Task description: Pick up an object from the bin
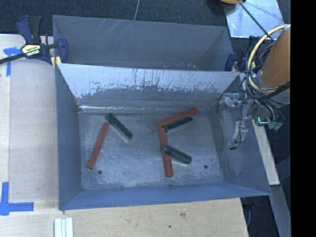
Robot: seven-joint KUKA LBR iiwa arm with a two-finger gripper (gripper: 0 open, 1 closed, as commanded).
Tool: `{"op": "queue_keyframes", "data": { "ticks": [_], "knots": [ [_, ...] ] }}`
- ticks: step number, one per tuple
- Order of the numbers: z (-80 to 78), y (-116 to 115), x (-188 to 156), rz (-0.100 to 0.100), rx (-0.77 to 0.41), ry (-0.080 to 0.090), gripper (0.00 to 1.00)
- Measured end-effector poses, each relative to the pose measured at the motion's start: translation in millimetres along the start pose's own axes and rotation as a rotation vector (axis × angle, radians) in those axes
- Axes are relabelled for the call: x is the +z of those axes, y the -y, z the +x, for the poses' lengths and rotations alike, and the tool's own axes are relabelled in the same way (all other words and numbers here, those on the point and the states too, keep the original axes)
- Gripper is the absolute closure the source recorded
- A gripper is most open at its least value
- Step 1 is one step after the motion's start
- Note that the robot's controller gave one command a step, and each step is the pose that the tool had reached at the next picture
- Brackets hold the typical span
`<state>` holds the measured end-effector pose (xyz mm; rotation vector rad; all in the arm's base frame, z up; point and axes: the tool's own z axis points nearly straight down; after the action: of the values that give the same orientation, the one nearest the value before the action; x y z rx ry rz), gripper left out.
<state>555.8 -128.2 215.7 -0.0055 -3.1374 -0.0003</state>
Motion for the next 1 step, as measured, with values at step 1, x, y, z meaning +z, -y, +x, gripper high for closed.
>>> {"op": "queue_keyframes", "data": {
  "ticks": [1],
  "knots": [
    [-1.6,-0.6,-4.7,0.001,-0.003,0.008,0.00]
  ]
}}
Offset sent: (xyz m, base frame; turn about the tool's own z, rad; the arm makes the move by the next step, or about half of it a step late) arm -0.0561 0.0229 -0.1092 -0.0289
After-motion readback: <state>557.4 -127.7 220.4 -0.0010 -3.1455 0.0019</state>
